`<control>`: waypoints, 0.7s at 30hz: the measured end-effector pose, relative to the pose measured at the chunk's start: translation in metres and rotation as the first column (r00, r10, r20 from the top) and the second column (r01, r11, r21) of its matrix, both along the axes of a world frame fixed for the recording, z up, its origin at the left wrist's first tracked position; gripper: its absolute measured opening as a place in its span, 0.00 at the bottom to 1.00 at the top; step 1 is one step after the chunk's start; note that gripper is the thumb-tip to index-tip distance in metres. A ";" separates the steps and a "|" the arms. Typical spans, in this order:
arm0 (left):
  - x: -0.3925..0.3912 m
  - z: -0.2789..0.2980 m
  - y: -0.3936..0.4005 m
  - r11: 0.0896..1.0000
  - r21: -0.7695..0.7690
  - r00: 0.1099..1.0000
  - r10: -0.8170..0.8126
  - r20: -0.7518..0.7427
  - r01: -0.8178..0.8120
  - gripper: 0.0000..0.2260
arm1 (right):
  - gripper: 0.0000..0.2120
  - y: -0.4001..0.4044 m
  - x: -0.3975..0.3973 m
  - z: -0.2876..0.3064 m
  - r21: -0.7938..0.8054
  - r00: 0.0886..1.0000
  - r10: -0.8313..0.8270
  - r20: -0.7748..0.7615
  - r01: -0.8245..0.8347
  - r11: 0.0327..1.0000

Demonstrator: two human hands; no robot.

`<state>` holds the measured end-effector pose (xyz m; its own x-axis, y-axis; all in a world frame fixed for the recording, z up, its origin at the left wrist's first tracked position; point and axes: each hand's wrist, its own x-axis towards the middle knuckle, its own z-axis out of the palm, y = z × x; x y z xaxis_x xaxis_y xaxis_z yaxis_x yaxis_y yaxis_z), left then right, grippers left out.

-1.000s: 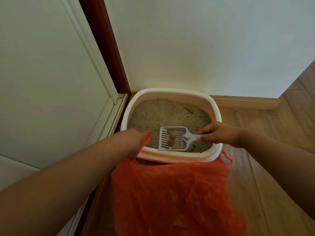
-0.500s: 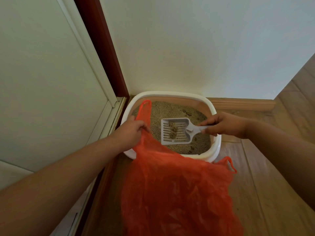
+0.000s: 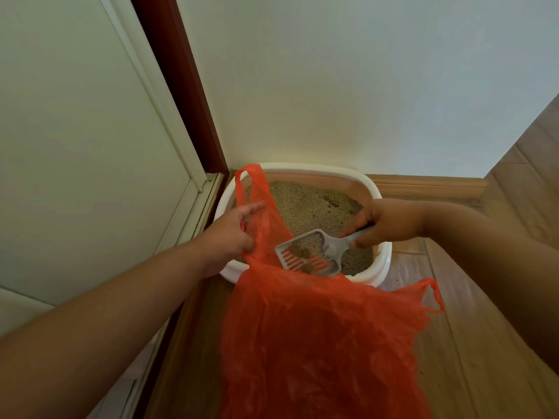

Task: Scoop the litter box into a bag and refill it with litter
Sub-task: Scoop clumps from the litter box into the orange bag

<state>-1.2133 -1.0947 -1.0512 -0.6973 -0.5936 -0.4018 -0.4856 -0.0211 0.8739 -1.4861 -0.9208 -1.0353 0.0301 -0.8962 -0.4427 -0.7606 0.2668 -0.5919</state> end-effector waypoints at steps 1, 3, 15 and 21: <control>0.001 -0.001 0.000 1.000 0.014 1.000 -0.009 -0.006 0.009 0.43 | 0.13 -0.005 0.004 0.003 0.021 0.996 0.061 -0.067 -0.060 0.998; 0.002 -0.001 0.000 0.999 0.038 0.999 -0.032 -0.015 0.033 0.45 | 0.13 -0.015 0.014 0.009 0.059 0.972 0.157 -0.173 -0.149 0.987; 0.006 -0.007 -0.003 0.998 -0.049 0.992 -0.037 0.121 0.043 0.44 | 0.16 -0.038 0.059 0.027 0.090 0.807 0.337 -0.485 -0.338 0.937; 0.009 -0.014 -0.009 0.994 -0.099 0.987 -0.025 0.160 0.041 0.44 | 0.12 -0.038 0.042 0.032 -0.027 0.927 0.147 -0.345 -0.166 0.986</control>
